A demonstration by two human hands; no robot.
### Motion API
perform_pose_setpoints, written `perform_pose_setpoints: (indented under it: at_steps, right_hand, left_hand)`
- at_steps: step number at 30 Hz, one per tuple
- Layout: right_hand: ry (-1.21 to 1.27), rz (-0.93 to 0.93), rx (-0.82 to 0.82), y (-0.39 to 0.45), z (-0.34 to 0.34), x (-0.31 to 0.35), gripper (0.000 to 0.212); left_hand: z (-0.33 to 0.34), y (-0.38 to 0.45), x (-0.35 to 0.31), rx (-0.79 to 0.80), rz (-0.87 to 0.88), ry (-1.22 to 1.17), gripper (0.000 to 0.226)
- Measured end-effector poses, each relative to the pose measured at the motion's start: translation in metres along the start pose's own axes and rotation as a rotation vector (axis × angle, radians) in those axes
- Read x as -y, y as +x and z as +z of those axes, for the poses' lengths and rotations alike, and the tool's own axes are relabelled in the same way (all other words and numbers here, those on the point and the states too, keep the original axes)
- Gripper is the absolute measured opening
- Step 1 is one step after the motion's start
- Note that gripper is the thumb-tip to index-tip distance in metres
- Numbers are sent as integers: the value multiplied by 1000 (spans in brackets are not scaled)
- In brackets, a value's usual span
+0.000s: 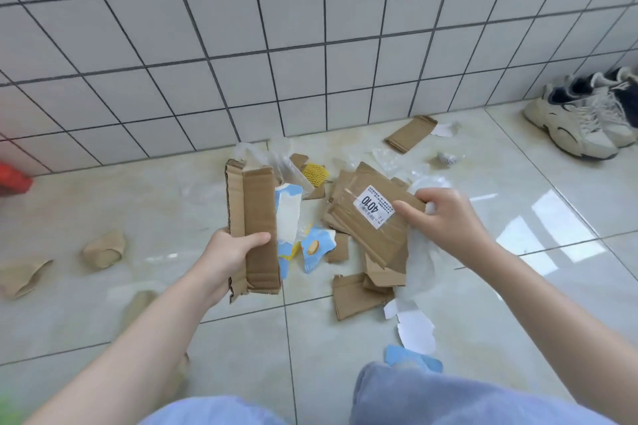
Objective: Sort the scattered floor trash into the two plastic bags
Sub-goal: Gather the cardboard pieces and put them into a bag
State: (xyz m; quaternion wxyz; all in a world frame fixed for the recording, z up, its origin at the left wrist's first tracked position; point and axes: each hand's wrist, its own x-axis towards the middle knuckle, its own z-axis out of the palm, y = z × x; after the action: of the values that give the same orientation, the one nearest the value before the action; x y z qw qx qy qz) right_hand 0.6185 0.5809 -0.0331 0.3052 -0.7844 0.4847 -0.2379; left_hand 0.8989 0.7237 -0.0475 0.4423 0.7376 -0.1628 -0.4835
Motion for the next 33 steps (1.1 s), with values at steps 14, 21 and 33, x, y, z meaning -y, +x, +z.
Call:
perform_pose_setpoints:
  at_steps: [14, 21, 33]
  right_hand:
    - [113, -243, 190, 16, 59, 207, 47]
    - [253, -187, 492, -10, 138, 309, 49]
    - [755, 103, 897, -95, 271, 455, 24]
  left_hand:
    - [-171, -98, 16, -309, 92, -203, 24]
    - [-263, -147, 52, -512, 13, -223, 48]
    - [-413, -198, 167, -870, -198, -376, 76]
